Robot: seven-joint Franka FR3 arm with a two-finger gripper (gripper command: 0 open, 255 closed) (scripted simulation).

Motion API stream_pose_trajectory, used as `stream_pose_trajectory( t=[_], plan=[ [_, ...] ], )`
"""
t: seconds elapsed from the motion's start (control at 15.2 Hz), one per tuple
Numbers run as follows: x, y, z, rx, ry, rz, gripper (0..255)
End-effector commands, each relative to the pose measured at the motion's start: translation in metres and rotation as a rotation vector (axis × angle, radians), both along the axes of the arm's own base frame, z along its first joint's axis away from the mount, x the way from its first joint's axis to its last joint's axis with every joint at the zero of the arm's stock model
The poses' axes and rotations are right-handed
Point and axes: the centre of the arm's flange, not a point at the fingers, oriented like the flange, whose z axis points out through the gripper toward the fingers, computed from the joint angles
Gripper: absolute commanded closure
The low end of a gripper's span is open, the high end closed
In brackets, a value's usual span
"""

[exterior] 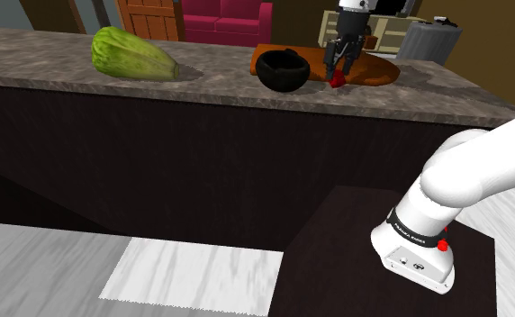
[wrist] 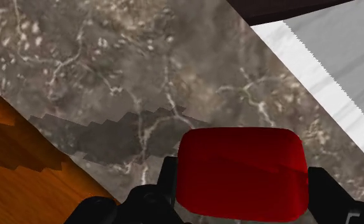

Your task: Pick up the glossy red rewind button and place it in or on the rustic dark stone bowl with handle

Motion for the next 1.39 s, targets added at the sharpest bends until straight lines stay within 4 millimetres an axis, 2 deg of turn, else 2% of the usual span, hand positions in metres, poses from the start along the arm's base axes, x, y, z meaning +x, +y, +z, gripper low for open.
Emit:
stream_pose_trajectory(
  t=[0.0,1.32],
  plan=[
    [0.000,0.001,0.011,0.000,0.000,0.000,255],
    [0.000,0.001,0.116,0.000,0.000,0.000,255]
  ],
)
